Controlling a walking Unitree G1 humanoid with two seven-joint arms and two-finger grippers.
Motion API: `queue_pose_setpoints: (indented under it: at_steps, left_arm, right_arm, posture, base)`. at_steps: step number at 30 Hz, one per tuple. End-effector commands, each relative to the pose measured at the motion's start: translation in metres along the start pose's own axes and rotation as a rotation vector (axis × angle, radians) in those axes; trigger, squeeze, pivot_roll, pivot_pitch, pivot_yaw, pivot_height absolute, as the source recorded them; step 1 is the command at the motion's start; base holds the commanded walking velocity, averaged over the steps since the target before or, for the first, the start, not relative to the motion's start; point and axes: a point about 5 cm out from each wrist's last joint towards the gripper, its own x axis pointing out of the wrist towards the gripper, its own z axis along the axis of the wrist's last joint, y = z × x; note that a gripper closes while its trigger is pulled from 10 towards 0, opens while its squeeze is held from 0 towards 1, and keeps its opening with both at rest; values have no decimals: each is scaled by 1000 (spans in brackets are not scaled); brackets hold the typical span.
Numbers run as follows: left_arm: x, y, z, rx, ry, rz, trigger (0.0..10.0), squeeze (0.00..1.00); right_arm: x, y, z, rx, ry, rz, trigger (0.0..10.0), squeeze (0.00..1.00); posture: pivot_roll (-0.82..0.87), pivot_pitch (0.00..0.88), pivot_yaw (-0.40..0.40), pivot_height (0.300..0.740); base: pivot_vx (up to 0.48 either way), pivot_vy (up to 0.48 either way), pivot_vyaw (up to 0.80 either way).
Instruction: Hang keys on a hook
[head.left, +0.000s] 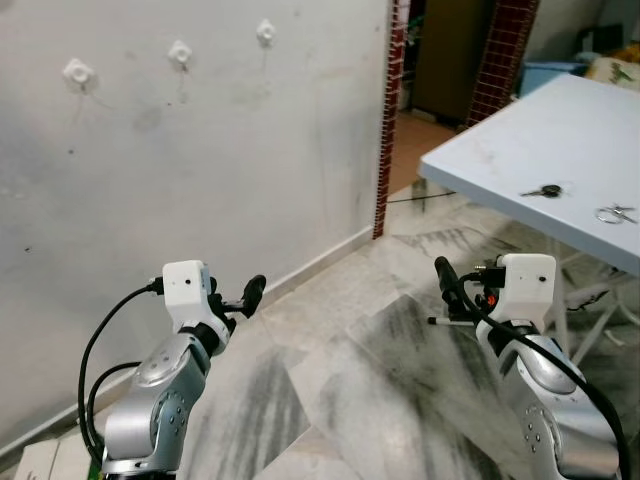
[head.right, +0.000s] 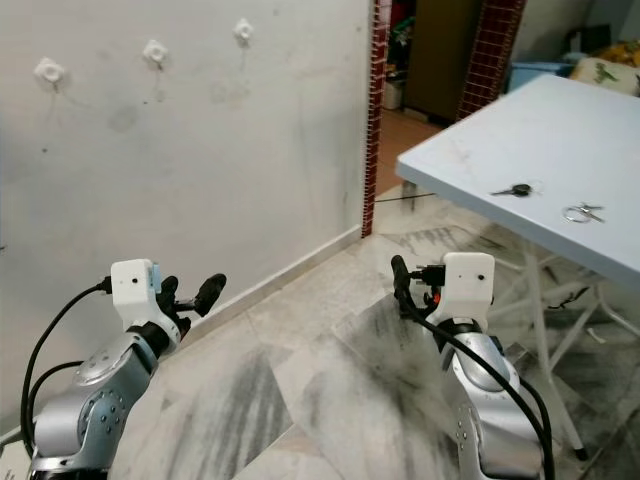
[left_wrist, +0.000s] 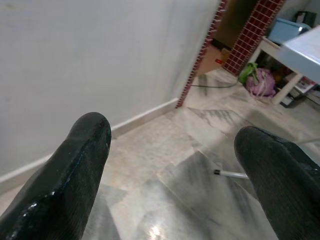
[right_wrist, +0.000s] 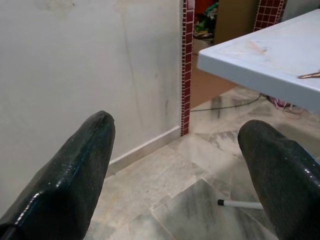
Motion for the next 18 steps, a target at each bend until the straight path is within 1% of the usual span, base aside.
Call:
queue_pose_setpoints:
  at_steps: [1,3,4,7,8,9,11,13,15,17,18]
  left_arm:
    - [-1,5,1,22,-4,31,10000,0]
    - [0,4,0,22,-4,29,10000,0]
    - [0,3,-2,21,7,23,10000,0]
    - [0,-1,-6,14,32,-1,10000,0]
    - [-1,-3,-10,12,53,-21,10000,0]
    - [-1,-3,-10,12,53,-21,10000,0]
    - [0,-7,-13,19,69,-52,10000,0]
    - [0,-7,-13,22,69,-53,10000,0]
    - [1,-8,-12,22,70,-56,10000,0]
    - [2,-10,-12,20,74,-66,10000,0]
    - [2,-10,-11,25,74,-69,10000,0]
  right_arm:
    - [0,4,4,2,-8,13,10000,0]
    - [0,3,3,3,-1,9,10000,0]
    - [-1,1,1,-21,20,7,10000,0]
    - [-2,1,-2,-36,33,7,10000,0]
    - [-2,1,-1,-100,29,0,10000,0]
    - [-2,1,-1,-100,29,0,10000,0]
    - [-2,6,4,-217,-25,20,10000,0]
    - [-2,7,6,-204,-35,23,10000,0]
    - [-3,9,7,-157,-38,43,10000,0]
    - [-3,5,7,-198,-31,2,10000,0]
    - [-3,4,5,-196,-13,-13,10000,0]
  posture:
    - [-74,65,32,740]
    - [-74,65,32,740]
    - [-74,65,32,740]
    - [-74,65,32,740]
    - [-74,65,32,740]
    - [-74,65,32,740]
    - [-89,57,30,740]
    - [-89,57,30,740]
    - [-90,55,33,740]
    - [-92,55,34,740]
    - [-92,55,34,740]
  base:
    - [0,0,0]
    - [0,0,0]
    - [0,0,0]
    - [0,0,0]
    - [0,0,0]
    - [0,0,0]
    - [0,0,0]
    - [0,0,0]
    - [0,0,0]
    - [0,0,0]
    - [0,0,0]
